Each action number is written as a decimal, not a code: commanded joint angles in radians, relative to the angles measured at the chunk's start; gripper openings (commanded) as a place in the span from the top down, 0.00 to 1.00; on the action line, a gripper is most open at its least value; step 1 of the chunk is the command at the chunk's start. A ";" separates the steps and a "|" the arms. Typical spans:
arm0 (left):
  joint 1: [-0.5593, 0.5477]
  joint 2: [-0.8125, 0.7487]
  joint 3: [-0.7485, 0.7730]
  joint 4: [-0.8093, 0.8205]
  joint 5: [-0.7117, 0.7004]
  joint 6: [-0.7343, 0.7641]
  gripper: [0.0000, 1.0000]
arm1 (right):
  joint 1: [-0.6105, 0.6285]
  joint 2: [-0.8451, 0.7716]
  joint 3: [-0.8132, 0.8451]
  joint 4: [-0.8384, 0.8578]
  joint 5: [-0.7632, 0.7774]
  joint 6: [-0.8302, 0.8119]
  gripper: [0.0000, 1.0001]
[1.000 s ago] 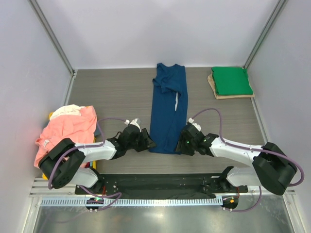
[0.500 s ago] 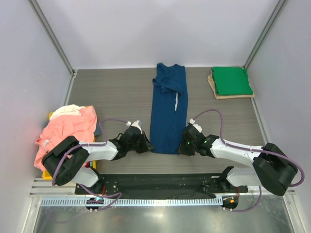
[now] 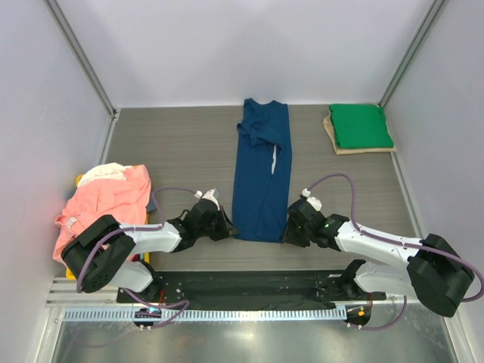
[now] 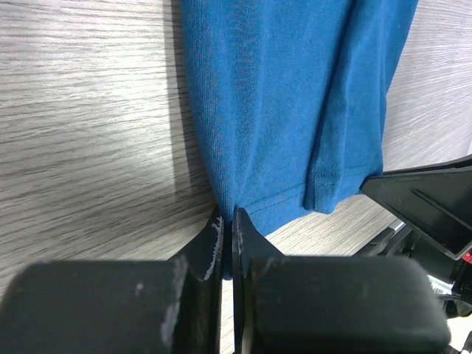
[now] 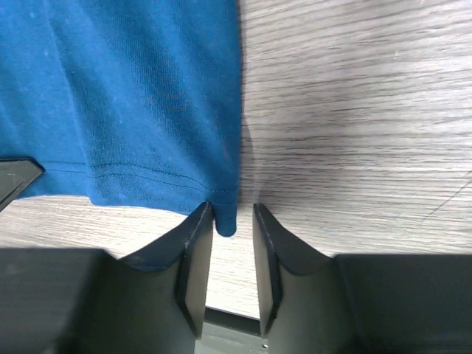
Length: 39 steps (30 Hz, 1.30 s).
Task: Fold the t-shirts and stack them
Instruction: Fold the tshirt
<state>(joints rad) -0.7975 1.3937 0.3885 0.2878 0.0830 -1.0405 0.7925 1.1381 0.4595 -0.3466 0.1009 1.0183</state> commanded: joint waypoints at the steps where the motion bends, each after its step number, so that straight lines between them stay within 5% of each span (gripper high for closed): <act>1: -0.008 0.001 -0.020 -0.061 -0.029 0.020 1.00 | 0.005 0.011 -0.013 -0.069 0.060 -0.004 0.67; 11: -0.011 0.010 -0.017 -0.055 -0.031 0.023 1.00 | 0.004 0.038 -0.004 -0.034 0.079 -0.017 0.84; 14: -0.012 0.013 -0.013 -0.056 -0.032 0.022 1.00 | 0.005 0.034 -0.008 -0.009 0.079 -0.024 0.99; 29: -0.190 -0.499 -0.054 -0.562 -0.190 -0.208 1.00 | 0.031 -0.310 -0.078 -0.241 -0.029 0.006 0.99; 34: -0.308 -0.570 -0.037 -0.604 -0.247 -0.352 1.00 | 0.112 -0.409 -0.029 -0.322 -0.021 0.077 0.99; 39: -0.355 -0.512 0.119 -0.725 -0.314 -0.310 1.00 | 0.152 -0.399 0.125 -0.368 0.048 0.083 0.99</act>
<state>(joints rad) -1.1469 0.8520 0.4004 -0.3317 -0.1371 -1.3495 0.9379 0.7361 0.4690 -0.6628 0.0711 1.0870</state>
